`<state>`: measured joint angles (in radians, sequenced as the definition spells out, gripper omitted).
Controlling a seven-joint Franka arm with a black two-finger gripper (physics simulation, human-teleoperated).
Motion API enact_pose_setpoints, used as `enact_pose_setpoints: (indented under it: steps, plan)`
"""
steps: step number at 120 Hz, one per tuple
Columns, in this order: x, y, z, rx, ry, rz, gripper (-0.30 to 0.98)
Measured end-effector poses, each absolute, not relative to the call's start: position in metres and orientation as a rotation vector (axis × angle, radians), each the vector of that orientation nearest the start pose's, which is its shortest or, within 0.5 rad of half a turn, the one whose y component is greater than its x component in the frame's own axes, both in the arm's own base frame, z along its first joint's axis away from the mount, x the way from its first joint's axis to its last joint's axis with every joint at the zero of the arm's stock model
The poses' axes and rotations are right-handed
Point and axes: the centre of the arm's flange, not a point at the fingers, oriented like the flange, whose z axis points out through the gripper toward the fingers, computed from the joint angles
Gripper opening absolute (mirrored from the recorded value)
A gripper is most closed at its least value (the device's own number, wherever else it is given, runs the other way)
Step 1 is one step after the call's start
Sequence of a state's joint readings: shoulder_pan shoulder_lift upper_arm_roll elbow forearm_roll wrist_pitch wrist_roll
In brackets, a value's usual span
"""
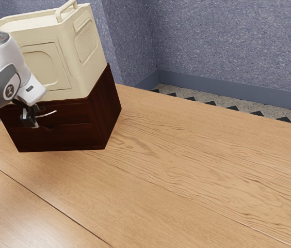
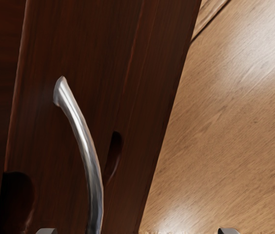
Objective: Pull the drawer handle with one arm to open the drawer
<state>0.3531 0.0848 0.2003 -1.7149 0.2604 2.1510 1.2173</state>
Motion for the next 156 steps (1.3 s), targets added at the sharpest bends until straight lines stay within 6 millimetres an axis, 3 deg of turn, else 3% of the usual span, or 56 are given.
enact_pose_setpoints:
  steps: [15, 38, 72, 103, 122, 140, 156]
  plan:
    - [0.529, 0.338, 0.553, -2.52, 1.03, -0.024, 0.43]
    - [0.536, 0.325, 0.554, -2.499, 1.074, -0.047, 0.32]
    - [0.518, 0.323, 0.558, -2.507, 1.077, -0.06, 0.26]
    - [0.488, 0.309, 0.565, -2.517, 1.086, -0.082, 0.23]
    - [0.485, 0.298, 0.559, -2.522, 1.114, -0.08, 0.23]
    - [0.475, 0.286, 0.567, -2.509, 1.128, -0.099, 0.2]
    - [0.468, 0.286, 0.563, -2.512, 1.142, -0.109, 0.23]
